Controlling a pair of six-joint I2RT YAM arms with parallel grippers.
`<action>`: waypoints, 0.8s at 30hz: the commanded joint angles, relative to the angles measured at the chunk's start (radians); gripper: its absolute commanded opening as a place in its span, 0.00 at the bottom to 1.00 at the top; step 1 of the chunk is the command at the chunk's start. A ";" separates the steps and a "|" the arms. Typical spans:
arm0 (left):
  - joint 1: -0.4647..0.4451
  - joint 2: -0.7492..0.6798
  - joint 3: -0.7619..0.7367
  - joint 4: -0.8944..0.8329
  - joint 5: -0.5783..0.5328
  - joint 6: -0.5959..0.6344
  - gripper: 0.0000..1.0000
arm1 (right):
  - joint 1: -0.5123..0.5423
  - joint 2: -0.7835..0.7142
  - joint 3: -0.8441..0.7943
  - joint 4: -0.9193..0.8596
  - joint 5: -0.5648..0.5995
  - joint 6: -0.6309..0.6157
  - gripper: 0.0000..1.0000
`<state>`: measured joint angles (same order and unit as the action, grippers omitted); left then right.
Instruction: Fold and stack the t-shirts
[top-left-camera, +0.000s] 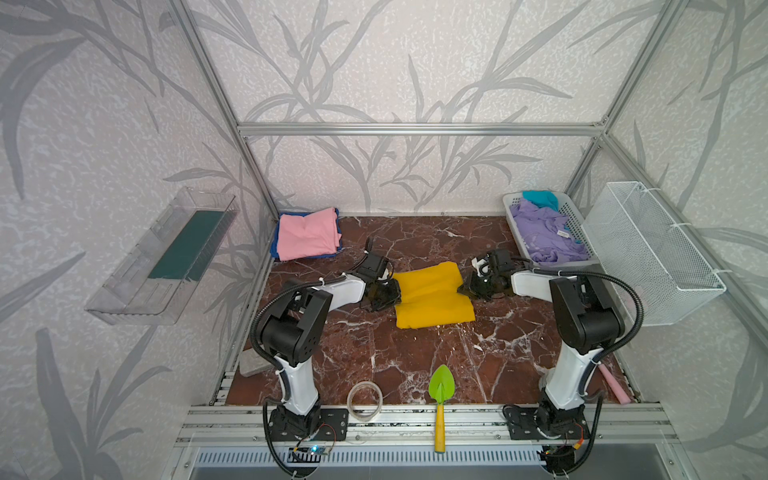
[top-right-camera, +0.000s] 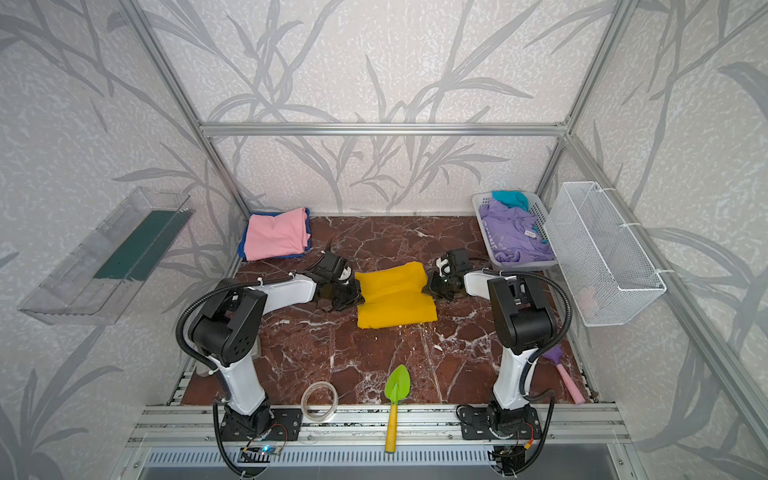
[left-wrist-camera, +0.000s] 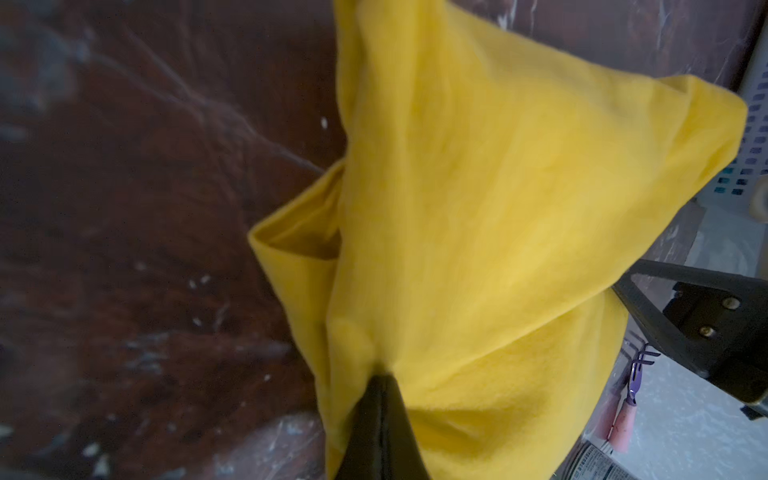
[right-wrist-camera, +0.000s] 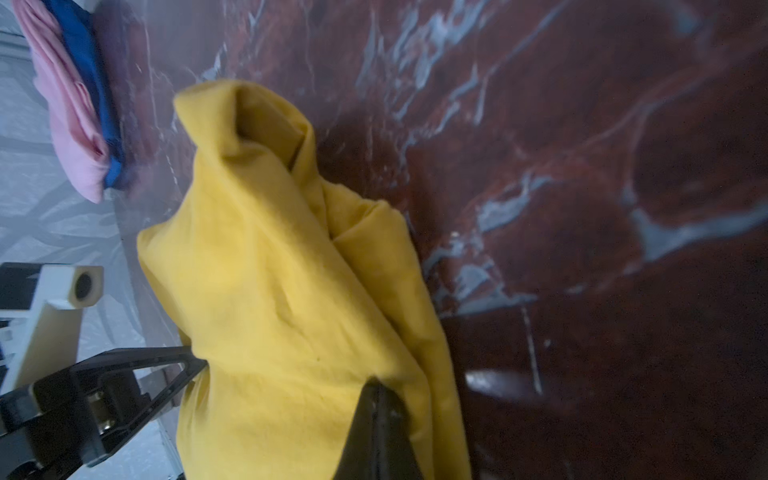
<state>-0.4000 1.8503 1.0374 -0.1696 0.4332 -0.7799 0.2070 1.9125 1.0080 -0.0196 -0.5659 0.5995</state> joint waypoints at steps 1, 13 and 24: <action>0.035 0.027 -0.010 -0.013 -0.017 0.012 0.00 | -0.001 0.044 -0.048 0.112 -0.049 0.075 0.00; 0.078 -0.235 -0.043 -0.130 -0.144 0.105 0.34 | 0.003 -0.348 -0.039 -0.169 0.156 -0.144 0.07; 0.068 -0.090 -0.143 0.190 0.040 -0.022 0.57 | 0.002 -0.536 -0.123 -0.288 0.202 -0.187 0.51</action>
<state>-0.3225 1.7367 0.8986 -0.0860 0.4210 -0.7639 0.2066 1.4044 0.9112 -0.2344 -0.3866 0.4309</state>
